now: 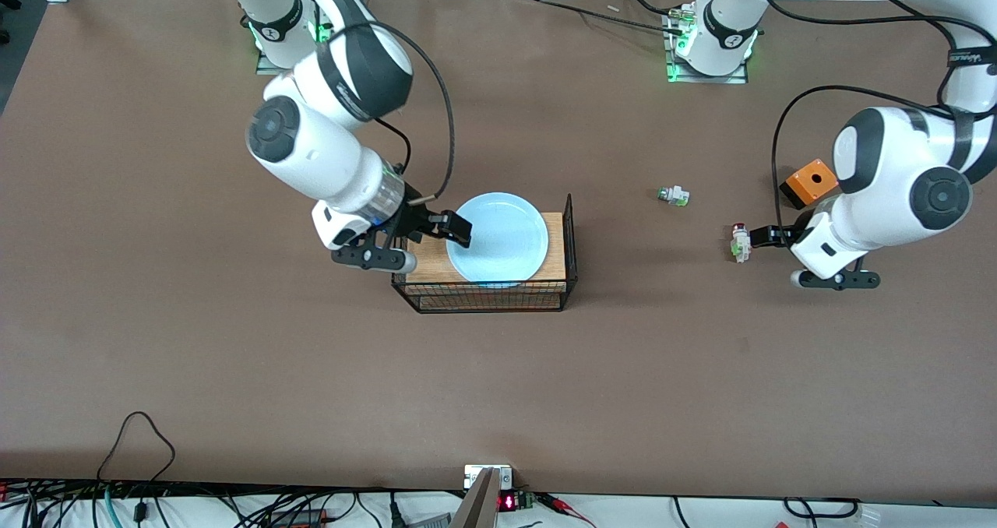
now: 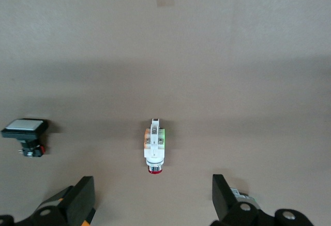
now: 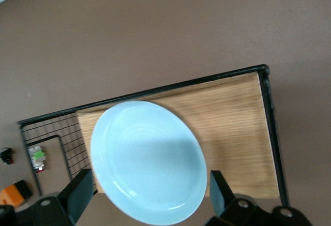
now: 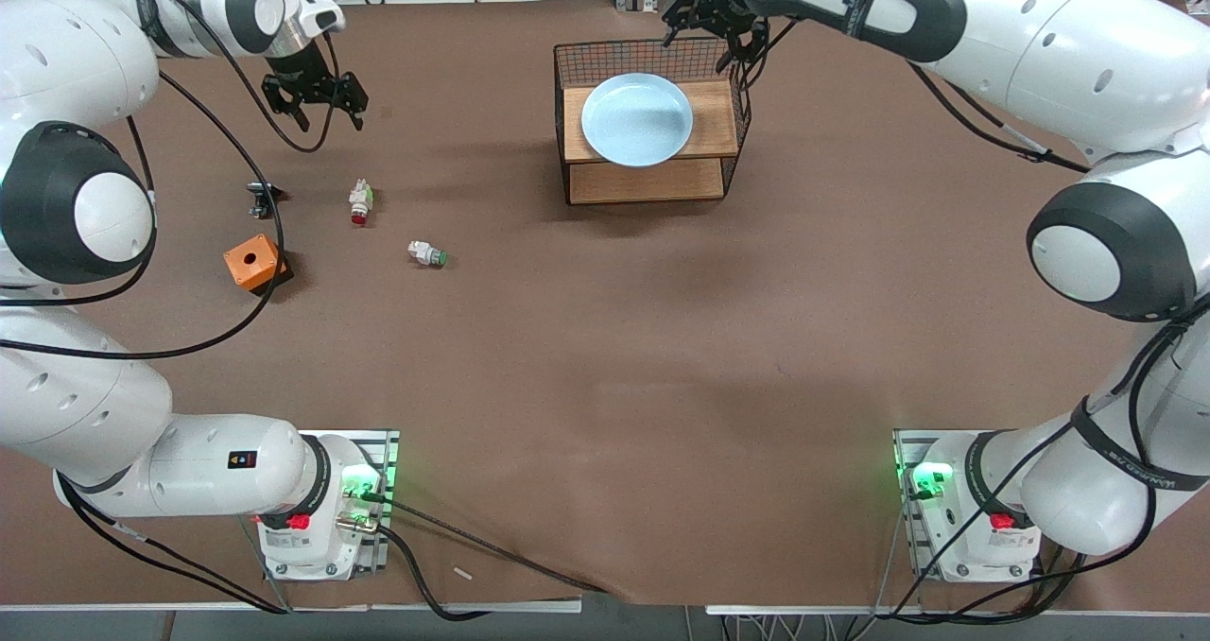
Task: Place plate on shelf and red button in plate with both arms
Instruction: 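Open and withdraw the right gripper while the left gripper grasps the button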
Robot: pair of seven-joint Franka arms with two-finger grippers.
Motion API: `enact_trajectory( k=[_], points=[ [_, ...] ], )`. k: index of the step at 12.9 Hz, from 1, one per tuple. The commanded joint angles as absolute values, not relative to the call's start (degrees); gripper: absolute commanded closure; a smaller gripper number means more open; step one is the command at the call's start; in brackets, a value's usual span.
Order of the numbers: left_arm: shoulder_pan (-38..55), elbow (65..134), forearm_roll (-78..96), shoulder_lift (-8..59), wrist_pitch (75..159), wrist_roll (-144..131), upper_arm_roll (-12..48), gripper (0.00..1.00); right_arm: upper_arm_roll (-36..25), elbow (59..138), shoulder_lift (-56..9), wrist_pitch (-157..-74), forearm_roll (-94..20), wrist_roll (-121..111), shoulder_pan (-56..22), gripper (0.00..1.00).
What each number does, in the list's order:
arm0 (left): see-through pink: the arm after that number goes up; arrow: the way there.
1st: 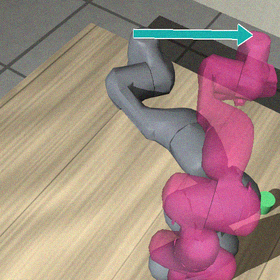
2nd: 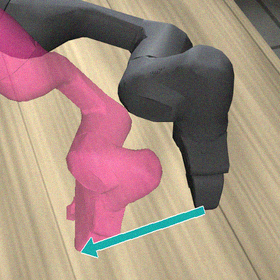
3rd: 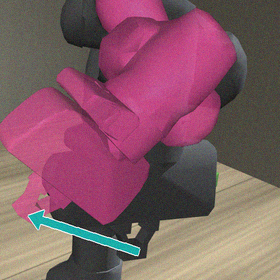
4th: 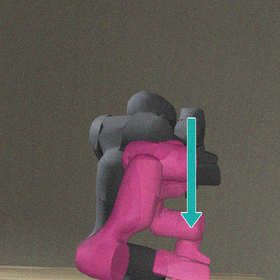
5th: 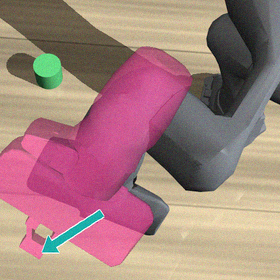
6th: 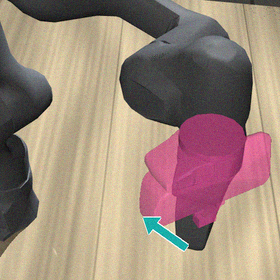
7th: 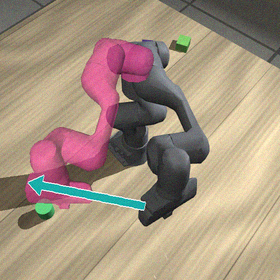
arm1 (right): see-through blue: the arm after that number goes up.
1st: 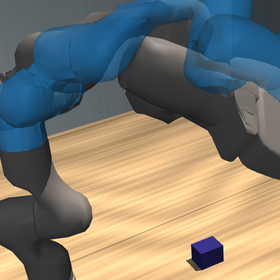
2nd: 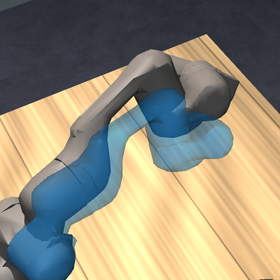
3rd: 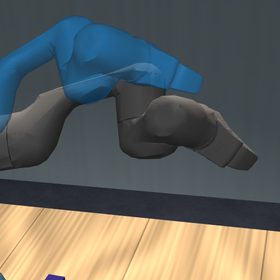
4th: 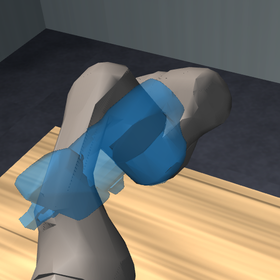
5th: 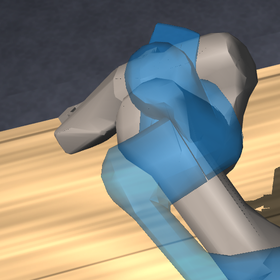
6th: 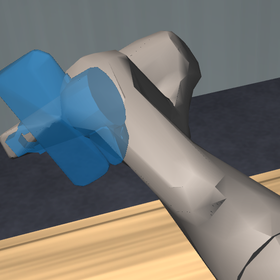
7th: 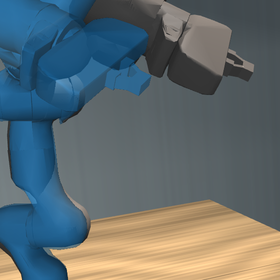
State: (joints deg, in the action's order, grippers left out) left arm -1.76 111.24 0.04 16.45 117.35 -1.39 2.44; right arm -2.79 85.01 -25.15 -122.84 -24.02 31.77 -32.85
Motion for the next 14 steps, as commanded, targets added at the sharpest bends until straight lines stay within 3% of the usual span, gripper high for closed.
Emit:
enact_trajectory(
  k=[1,3,8,11,14],
  points=[
    [-2.0,116.1,-0.7,17.7,122.9,-0.2,2.6,0.00,-2.7,85.4,-20.6,-118.2,-24.6,31.2,-31.6,0.00],
    [-2.1,116.3,-0.7,21.2,123.2,-0.2,2.7,0.00,-3.7,85.3,-17.5,-110.3,-23.0,30.2,-27.8,0.00],
    [-3.0,117.5,-0.7,26.0,127.8,0.7,2.6,0.00,-5.4,82.0,-13.9,-93.5,-5.6,13.1,-21.9,0.00],
    [-4.0,118.4,-0.7,27.9,131.9,1.2,2.7,0.00,-9.9,81.7,-11.5,-86.5,-3.1,0.8,-21.5,0.00],
    [-4.2,118.7,-0.7,28.3,132.9,2.1,2.6,0.00,-14.3,82.1,-11.4,-85.0,-3.0,-1.9,-21.8,0.00]
  ],
)
